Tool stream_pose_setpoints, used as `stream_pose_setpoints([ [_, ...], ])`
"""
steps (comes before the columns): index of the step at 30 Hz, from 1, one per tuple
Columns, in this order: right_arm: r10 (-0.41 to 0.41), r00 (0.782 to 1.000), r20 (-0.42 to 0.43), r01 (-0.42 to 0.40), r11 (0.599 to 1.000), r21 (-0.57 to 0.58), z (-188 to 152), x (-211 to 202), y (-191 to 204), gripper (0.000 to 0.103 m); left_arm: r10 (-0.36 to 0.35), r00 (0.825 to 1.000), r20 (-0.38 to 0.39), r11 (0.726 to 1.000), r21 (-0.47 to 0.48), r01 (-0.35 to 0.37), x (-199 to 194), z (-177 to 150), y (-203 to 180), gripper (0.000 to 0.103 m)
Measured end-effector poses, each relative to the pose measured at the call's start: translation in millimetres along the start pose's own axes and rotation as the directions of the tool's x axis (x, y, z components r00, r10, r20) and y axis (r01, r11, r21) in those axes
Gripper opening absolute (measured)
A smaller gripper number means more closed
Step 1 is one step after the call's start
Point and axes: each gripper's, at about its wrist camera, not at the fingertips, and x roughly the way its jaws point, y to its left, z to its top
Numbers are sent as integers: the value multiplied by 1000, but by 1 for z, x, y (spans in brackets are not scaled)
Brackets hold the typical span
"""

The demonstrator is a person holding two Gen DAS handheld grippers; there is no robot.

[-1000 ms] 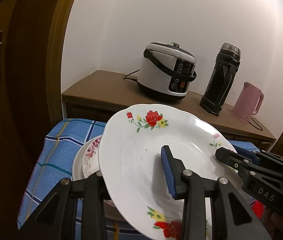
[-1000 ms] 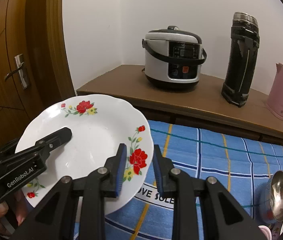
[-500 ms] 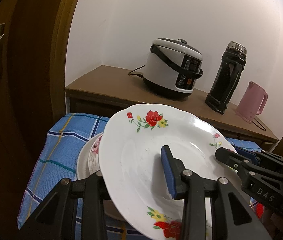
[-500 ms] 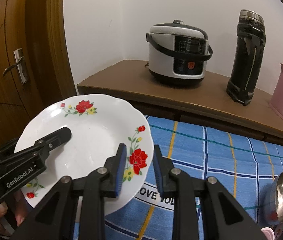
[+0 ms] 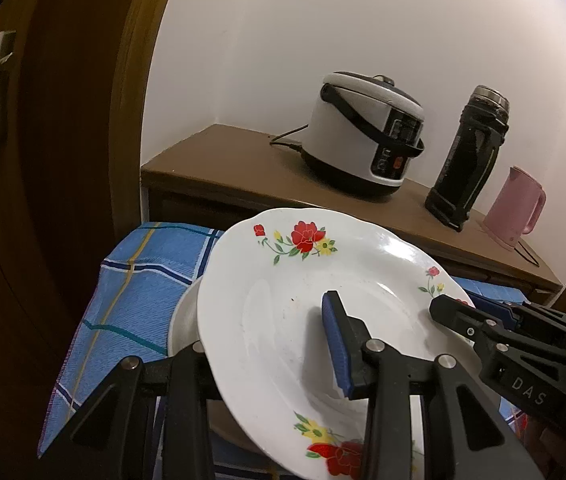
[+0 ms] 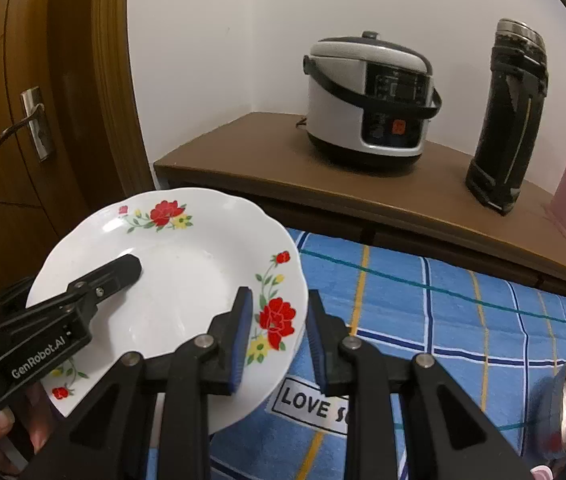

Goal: Organize plates and bowls
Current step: 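Lower the red-rose plate onto the pink-floral plate with both grippers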

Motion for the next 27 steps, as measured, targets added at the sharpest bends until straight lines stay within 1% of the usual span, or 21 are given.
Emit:
stream_pose_setpoints([
  [6,4,1000,-25,-4,1000,-1,2,6,-3,27,7,1000,-19,1000,-13,-7,10,-3,7,39],
  [27,-3,999,-53,3,1000,-10,7,26,-1,27,2,998,-55,999,-42,-5,32,-2,19,39],
])
